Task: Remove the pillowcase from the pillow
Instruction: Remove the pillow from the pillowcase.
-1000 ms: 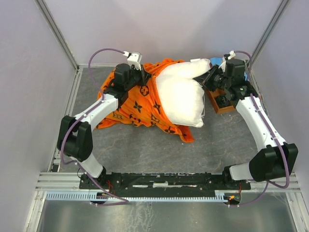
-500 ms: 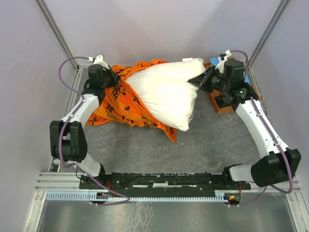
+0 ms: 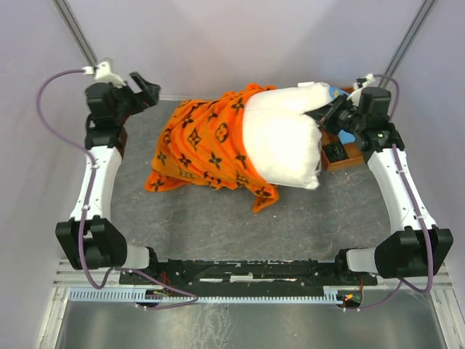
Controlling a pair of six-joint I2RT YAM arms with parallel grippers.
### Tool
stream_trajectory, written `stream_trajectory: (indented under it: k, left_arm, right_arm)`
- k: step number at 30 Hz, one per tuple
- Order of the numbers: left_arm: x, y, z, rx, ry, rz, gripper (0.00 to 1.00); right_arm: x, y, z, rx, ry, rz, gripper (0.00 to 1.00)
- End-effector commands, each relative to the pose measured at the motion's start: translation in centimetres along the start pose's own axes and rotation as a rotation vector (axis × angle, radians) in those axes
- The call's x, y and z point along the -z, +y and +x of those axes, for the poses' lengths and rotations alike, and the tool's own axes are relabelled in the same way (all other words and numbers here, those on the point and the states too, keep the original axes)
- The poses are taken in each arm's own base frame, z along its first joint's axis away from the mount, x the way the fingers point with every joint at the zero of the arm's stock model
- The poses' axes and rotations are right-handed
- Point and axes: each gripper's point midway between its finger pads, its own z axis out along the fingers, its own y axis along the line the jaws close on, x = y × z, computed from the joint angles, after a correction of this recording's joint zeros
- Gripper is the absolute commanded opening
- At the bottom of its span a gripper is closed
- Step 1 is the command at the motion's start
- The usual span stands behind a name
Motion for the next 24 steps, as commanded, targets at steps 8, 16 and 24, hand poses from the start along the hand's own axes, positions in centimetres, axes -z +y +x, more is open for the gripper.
stream_trajectory:
  k: [8,16,24]
  left_arm:
    - [3.5,9.2,5.0,0.444,0.008,0.158,0.75]
    - [3.7,13.1,13.7,0.386,0.159,-0.054,0.16]
    - [3.5,11.0,22.0,0.168,0.328,-0.281,0.99]
  right_arm:
    - [3.2,1.6,-8.3,-0.049,-0.251,-0.132,0.02]
    - [3.0,1.0,-7.9,-0.044,-0.244,-0.116,0.02]
    - [2.6,0.8,-7.2,-0.035,-0.226,-0.114,0.02]
